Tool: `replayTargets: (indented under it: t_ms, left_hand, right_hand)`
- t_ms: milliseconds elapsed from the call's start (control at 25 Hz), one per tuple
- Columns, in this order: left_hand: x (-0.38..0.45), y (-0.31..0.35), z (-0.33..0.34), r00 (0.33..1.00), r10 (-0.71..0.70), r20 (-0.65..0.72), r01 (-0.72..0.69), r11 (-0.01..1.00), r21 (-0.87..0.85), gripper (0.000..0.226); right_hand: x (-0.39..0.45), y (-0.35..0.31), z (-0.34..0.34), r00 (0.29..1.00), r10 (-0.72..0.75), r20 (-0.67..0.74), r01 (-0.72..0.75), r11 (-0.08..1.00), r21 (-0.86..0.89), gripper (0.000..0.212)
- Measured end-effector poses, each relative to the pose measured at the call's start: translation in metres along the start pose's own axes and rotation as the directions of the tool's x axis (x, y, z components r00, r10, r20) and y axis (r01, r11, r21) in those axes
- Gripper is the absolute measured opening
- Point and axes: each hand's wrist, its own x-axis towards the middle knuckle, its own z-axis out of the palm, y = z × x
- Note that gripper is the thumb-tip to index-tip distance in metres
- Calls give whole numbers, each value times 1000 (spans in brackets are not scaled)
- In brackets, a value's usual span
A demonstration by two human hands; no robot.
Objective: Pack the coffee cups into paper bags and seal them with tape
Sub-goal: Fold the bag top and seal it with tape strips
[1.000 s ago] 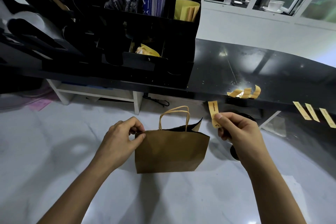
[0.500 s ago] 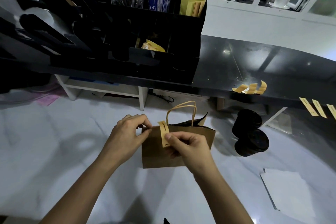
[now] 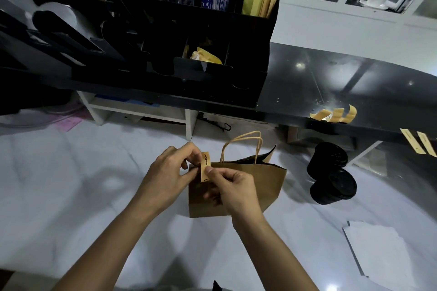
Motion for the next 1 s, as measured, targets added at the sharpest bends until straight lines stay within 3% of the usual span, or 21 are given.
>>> replayTargets:
  t_ms: [160, 360, 720, 1000]
  left_hand:
    - [3, -2, 0, 994, 92, 59, -95, 994, 50, 28]
    - [6, -5, 3, 992, 62, 109, -70, 995, 72, 24]
    - [8, -3, 0, 986, 90, 144, -111, 982, 151, 25]
    - [8, -4, 1, 985, 84, 152, -106, 984, 144, 24]
  right_hand:
    - [3, 3, 0, 1000, 8, -12, -8, 1000, 6, 16]
    - [4, 4, 2, 1000, 15, -27, -15, 1000, -19, 17]
    - [10, 7, 3, 995, -42, -94, 18, 969, -246, 21]
    - [15, 17, -2, 986, -120, -116, 59, 901, -430, 38]
